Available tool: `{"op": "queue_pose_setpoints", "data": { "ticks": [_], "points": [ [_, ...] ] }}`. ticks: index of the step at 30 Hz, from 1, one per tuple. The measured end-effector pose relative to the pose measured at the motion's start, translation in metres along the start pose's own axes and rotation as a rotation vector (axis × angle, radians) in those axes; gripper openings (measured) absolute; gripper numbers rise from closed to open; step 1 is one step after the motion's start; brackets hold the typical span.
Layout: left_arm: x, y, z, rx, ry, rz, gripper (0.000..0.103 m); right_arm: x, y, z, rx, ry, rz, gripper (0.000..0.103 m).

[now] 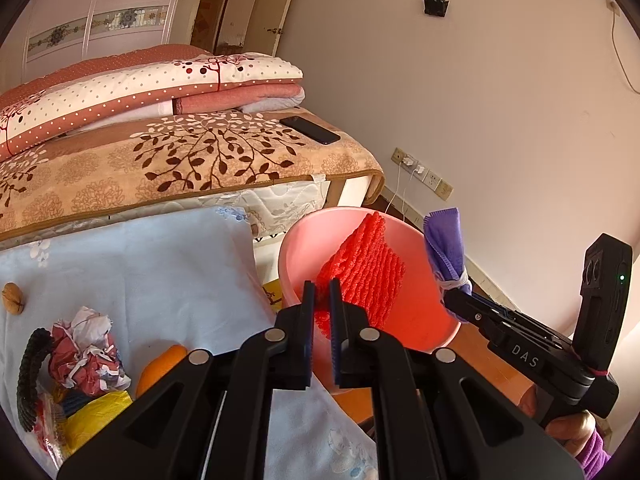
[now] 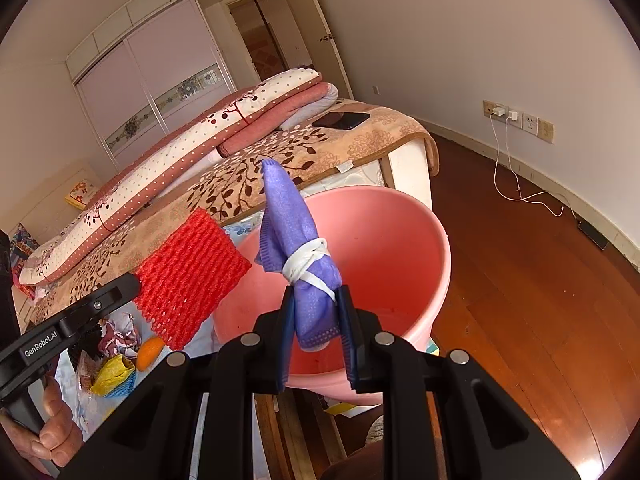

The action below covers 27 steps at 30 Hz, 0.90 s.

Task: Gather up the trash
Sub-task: 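Carry the red net and purple cloth in both tools over the pink bucket, then open both tools to drop the red net and purple cloth into the bucket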

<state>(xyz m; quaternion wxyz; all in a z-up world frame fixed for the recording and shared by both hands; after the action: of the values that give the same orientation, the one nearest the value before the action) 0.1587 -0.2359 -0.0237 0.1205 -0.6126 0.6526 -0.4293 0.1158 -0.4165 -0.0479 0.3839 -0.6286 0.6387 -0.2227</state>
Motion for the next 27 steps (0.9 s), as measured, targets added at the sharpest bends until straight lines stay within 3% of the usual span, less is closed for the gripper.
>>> {"op": "queue_pose_setpoints", "data": {
  "ticks": [16,18,22,27],
  "points": [
    [0.017,-0.001,0.037,-0.021,0.004,0.005,0.007,0.009,-0.001,0.023,-0.018,0.028,-0.004,0.022],
    [0.018,0.0,0.038,-0.027,0.019,-0.001,0.009,0.01,-0.002,0.024,-0.016,0.031,-0.002,0.036],
    [0.015,0.001,0.04,-0.033,0.032,-0.036,0.035,0.011,-0.003,0.024,-0.006,0.035,-0.003,0.044],
    [0.016,0.0,0.036,-0.023,0.039,-0.038,0.035,0.008,-0.003,0.022,-0.004,0.034,-0.016,0.052]
  ]
}}
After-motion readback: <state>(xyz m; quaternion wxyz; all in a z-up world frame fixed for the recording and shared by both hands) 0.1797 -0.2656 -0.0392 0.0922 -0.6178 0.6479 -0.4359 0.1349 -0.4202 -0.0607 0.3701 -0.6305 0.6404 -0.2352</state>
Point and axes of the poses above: each gripper's, at about its wrist camera, not at the fingertips, and z roughly the way its jaws point, x to its right, y to its underside, the point moved 7 cm from there along z, roughly the way its jaws point, and after that the axes turned 10 degrees about -z, right-handed, at the moved point
